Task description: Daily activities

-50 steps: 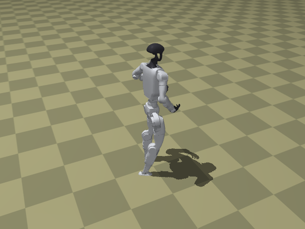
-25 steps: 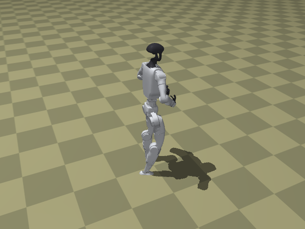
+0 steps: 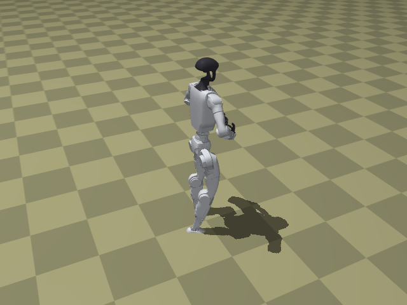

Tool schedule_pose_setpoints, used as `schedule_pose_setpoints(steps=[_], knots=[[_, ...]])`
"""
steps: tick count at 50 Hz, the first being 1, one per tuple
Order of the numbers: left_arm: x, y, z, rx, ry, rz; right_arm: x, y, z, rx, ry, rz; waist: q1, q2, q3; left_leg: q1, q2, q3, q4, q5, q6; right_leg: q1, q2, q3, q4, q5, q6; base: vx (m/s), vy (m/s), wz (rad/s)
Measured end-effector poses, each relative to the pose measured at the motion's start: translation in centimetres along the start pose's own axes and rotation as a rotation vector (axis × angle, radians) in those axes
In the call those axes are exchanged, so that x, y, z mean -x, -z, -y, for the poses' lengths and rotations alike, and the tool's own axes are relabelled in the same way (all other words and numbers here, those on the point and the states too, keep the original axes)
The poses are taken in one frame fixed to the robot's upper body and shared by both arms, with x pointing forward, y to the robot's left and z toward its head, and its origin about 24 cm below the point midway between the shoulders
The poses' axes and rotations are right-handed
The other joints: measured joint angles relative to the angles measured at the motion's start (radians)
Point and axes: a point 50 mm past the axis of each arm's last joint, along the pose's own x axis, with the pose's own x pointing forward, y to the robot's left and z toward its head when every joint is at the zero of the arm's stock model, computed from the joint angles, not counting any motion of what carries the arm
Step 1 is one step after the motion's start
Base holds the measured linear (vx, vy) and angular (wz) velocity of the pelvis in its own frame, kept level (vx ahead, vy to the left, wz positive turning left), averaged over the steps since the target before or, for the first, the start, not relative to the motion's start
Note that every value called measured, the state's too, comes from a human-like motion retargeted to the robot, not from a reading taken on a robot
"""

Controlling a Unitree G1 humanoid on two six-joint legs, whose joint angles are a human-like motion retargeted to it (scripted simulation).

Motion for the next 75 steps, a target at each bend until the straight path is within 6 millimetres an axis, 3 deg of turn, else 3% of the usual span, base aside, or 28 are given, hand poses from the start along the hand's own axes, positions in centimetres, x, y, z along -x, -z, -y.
schedule_pose_setpoints(steps=[30, 75], knots=[[-0.4, 0.8, 0.9, 0.243, -0.033, 0.033, -0.4, -0.2, -0.1, -0.021, 0.084, 0.038, -0.027, -0.007, -0.067, -0.062, 0.002, 0.015, -0.001, 0.009, -0.018, -0.05, 0.004, -0.012, -0.024, 0.019, 0.005, 0.0, 0.0, 0.0], [0.1, 1.1, 2.6, 0.225, 0.131, -0.005, -0.7, 0.6, -2.5, -0.095, -0.142, -0.045, -0.046, 0.006, -0.123, -0.073, 0.017, 0.008, -0.001, 0.003, -0.03, -0.035, 0.024, -0.032, -0.075, 0.047, 0.013, 0.0, 0.0, 0.0]])
